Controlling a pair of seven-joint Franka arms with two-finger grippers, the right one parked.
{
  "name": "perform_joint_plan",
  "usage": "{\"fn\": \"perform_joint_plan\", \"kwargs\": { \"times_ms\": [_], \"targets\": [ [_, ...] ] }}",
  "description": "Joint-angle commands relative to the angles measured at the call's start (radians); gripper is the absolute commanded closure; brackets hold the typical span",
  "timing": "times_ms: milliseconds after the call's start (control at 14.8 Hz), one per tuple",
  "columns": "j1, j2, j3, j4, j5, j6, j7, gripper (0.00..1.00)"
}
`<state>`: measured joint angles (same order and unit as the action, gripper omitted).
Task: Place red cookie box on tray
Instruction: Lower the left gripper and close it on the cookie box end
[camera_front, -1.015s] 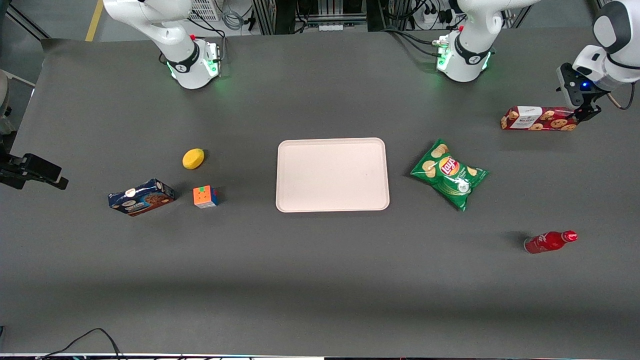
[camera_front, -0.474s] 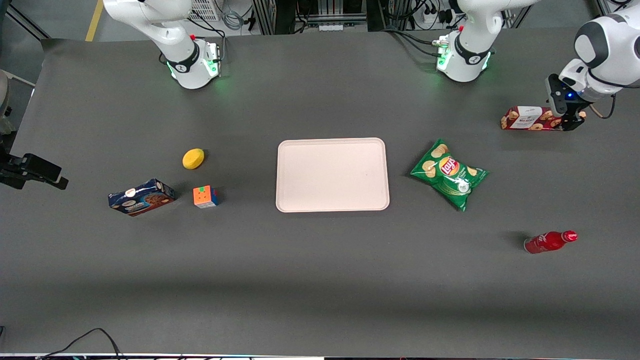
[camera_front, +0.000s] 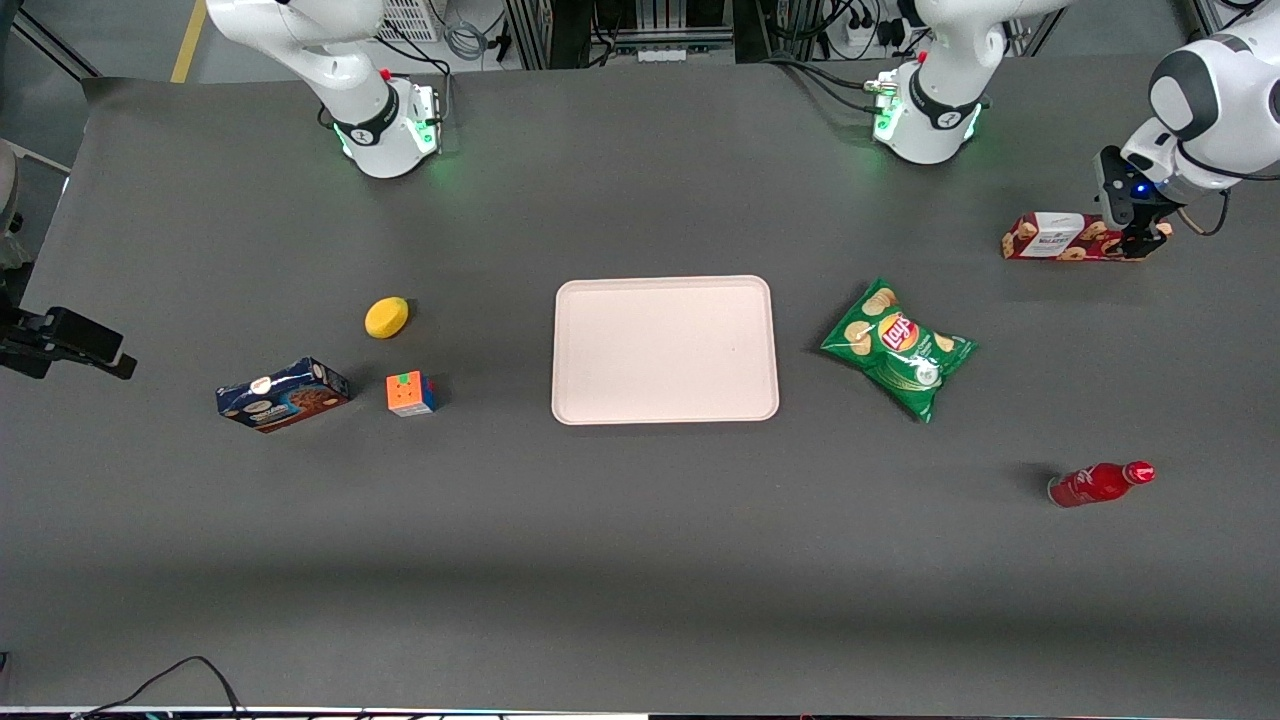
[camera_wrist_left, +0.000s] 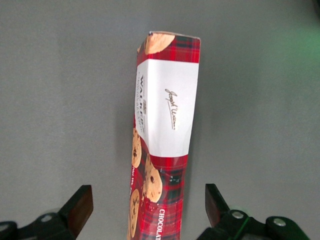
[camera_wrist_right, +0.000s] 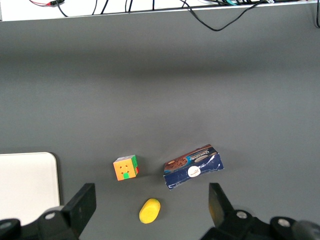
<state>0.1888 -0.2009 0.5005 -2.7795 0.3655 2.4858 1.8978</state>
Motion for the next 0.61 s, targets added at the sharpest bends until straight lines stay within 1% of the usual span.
{"fn": "perform_joint_plan", "kwargs": {
  "times_ms": [0, 406, 541],
  "targets": [
    [0.029, 0.032, 0.001, -0.032, 0.013, 0.080, 0.035, 0.00],
    [0.057, 0.070, 0.003, -0.069, 0.013, 0.182, 0.050, 0.00],
    [0.064, 0.081, 0.003, -0.077, 0.013, 0.206, 0.049, 0.02]
  ]
}}
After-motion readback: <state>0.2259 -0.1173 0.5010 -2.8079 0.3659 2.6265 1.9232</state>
